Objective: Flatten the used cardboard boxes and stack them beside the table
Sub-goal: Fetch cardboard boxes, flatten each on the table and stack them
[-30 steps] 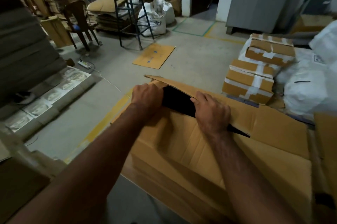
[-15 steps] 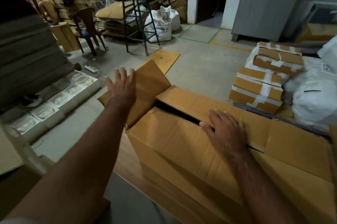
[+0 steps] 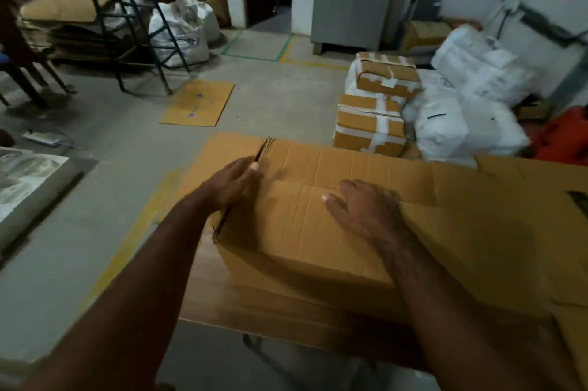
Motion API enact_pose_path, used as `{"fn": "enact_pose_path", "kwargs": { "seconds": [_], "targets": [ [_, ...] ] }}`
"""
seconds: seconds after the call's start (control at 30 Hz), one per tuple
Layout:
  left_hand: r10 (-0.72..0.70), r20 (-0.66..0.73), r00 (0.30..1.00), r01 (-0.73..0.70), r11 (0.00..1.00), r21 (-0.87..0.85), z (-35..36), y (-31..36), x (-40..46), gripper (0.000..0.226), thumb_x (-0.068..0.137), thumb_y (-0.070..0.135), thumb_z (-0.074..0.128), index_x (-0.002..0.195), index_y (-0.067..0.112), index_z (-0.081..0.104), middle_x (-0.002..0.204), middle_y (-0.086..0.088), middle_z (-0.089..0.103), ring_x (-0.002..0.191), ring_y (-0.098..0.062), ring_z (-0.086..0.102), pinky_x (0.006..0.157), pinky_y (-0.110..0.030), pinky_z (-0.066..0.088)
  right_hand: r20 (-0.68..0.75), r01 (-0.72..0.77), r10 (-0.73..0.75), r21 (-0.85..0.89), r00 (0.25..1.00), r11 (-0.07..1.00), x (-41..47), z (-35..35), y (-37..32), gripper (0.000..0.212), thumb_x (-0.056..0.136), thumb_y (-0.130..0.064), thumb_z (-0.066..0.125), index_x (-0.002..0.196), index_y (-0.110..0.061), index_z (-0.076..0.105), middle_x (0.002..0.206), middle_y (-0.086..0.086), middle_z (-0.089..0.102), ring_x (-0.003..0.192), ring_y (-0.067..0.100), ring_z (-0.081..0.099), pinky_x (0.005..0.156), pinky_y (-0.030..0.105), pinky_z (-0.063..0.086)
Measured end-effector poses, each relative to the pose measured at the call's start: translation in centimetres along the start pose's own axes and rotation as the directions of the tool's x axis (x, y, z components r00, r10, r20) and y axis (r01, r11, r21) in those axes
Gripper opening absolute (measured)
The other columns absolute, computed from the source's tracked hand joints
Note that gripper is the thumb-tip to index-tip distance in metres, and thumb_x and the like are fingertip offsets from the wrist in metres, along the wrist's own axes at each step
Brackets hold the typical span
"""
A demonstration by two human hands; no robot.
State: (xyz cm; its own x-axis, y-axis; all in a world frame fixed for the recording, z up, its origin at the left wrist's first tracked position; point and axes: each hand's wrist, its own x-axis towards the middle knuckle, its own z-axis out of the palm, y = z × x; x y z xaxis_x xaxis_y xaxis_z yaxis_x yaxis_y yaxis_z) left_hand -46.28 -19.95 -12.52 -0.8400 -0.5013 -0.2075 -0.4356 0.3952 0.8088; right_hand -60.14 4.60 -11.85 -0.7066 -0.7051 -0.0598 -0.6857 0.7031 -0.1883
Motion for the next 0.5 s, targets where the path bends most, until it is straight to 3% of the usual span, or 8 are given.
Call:
{"fn": "enact_pose_path", "kwargs": {
  "seconds": [0.07,0.13,0.2,0.23,0.3,0.37,0.43,0.5],
  "targets": [
    [-0.023,0.119,0.993,0.037,0.992,-0.119,-1.4,1.1,-0.5,0.067,0.103,0.066,0.02,0.157,0.03,0.037,0.168,-0.002,0.022,0.15,-0.022,0.024,0.118,-0.043,0.021,-0.126,-0.029,0.036,0.052,0.991,0.998,-0.9,-2.3,-1.3,0.043,0.105,-0.057,0.035,0.113,-0.025,0.062,0.105,-0.002,0.067,0.097,0.021,0.062,0.094,0.043,0.047],
    [-0.019,0.189,0.982,0.073,0.957,-0.28,-3.0,1.5,-0.7,0.079,0.097,0.074,0.008,0.148,0.031,0.051,0.159,-0.002,0.04,0.142,-0.022,0.041,0.116,-0.051,0.027,-0.234,-0.023,0.041,0.079,0.971,0.997,-2.4,-5.0,-2.1,0.038,0.107,-0.049,0.037,0.085,-0.026,0.057,0.077,-0.006,0.057,0.076,0.02,0.058,0.074,0.035,0.045],
    [-0.018,0.251,0.968,0.13,0.889,-0.438,-4.4,0.6,-0.5,0.085,0.095,0.078,0.009,0.142,0.026,0.057,0.139,0.001,0.06,0.121,-0.015,0.06,0.102,-0.046,0.043,-0.21,0.018,0.003,0.096,0.978,0.995,-4.7,-7.5,-2.5,0.04,0.108,-0.041,0.04,0.075,-0.023,0.055,0.071,-0.005,0.054,0.072,0.022,0.057,0.069,0.035,0.042],
    [-0.008,0.308,0.951,0.152,0.882,-0.447,-5.0,-0.1,-0.3,0.088,0.092,0.082,0.012,0.142,0.026,0.058,0.138,0.001,0.061,0.122,-0.016,0.059,0.102,-0.047,0.043,-0.148,0.043,-0.025,0.125,0.989,0.991,-6.0,-8.3,-2.6,0.04,0.107,-0.039,0.042,0.075,-0.022,0.059,0.073,-0.004,0.058,0.074,0.022,0.058,0.071,0.037,0.045],
    [-0.008,0.391,0.92,0.129,0.95,-0.284,-5.0,-1.0,-0.1,0.09,0.086,0.09,0.022,0.143,0.031,0.056,0.149,0.0,0.053,0.134,-0.021,0.048,0.109,-0.052,0.036,0.02,0.066,-0.071,0.205,0.997,0.977,-8.6,-8.4,-2.7,0.03,0.105,-0.037,0.05,0.087,-0.023,0.069,0.088,-0.005,0.068,0.085,0.014,0.063,0.081,0.041,0.052],
    [0.007,0.406,0.914,0.038,0.994,-0.103,-3.0,-1.7,-0.5,0.078,0.091,0.082,0.03,0.143,0.029,0.055,0.148,0.003,0.051,0.129,-0.019,0.05,0.103,-0.042,0.039,0.131,0.038,-0.087,0.338,0.988,0.94,-11.0,-6.9,-2.7,0.021,0.098,-0.044,0.062,0.109,-0.028,0.071,0.112,-0.011,0.07,0.104,0.007,0.064,0.093,0.039,0.054],
    [0.089,0.26,0.961,-0.124,0.985,0.12,0.0,-2.9,-1.1,0.072,0.094,0.079,0.031,0.142,0.029,0.053,0.152,0.001,0.044,0.137,-0.022,0.044,0.11,-0.045,0.037,0.211,-0.029,-0.064,0.407,0.975,0.913,-12.6,-4.6,-2.9,0.053,0.089,-0.057,0.069,0.135,-0.035,0.057,0.143,-0.011,0.057,0.13,0.009,0.054,0.106,0.037,0.048],
    [0.203,0.131,0.97,-0.241,0.846,0.476,2.5,-4.4,-1.8,0.074,0.095,0.078,0.026,0.146,0.03,0.048,0.164,-0.005,0.025,0.152,-0.028,0.021,0.121,-0.059,0.016,0.291,-0.098,0.004,0.31,0.957,0.946,-13.4,-1.7,-3.1,0.088,0.079,-0.072,0.069,0.154,-0.045,0.031,0.166,-0.012,0.026,0.149,0.014,0.029,0.121,0.051,0.028]
  ]
}}
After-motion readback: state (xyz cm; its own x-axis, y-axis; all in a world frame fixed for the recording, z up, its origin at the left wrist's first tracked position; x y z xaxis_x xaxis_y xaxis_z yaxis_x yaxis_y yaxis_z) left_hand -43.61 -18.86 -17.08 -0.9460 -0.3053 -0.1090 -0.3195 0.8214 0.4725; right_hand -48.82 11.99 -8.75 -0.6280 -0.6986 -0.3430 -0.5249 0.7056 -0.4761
